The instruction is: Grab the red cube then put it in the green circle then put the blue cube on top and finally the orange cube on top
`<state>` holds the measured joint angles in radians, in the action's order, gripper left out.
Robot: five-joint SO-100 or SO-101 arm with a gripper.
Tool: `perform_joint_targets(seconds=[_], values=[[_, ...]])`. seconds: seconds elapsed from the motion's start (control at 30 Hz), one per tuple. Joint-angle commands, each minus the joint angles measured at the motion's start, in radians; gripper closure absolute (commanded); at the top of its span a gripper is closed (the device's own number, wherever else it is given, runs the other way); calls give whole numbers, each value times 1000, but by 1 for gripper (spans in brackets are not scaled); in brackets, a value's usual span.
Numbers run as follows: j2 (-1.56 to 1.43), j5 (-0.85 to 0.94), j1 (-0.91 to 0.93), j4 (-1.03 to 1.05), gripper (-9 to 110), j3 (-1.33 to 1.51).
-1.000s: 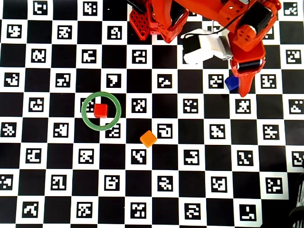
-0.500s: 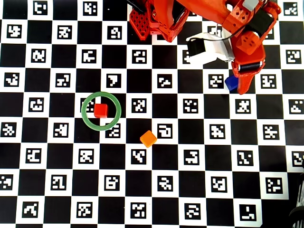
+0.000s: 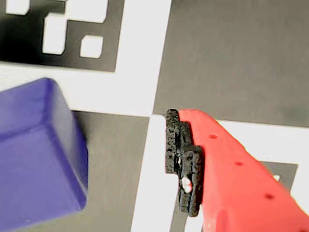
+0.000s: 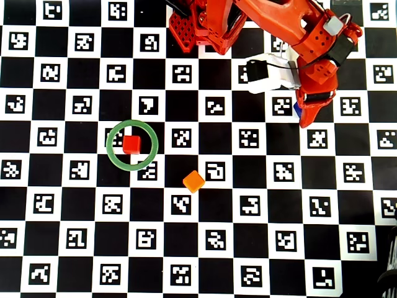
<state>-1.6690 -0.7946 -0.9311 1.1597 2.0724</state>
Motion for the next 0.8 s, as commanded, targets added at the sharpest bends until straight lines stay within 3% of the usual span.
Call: perform_joint_targets(seconds=[0.0,0.77], values=[[-15,-9,-21,-54,58,2],[58,46,-12,-206,58,20]])
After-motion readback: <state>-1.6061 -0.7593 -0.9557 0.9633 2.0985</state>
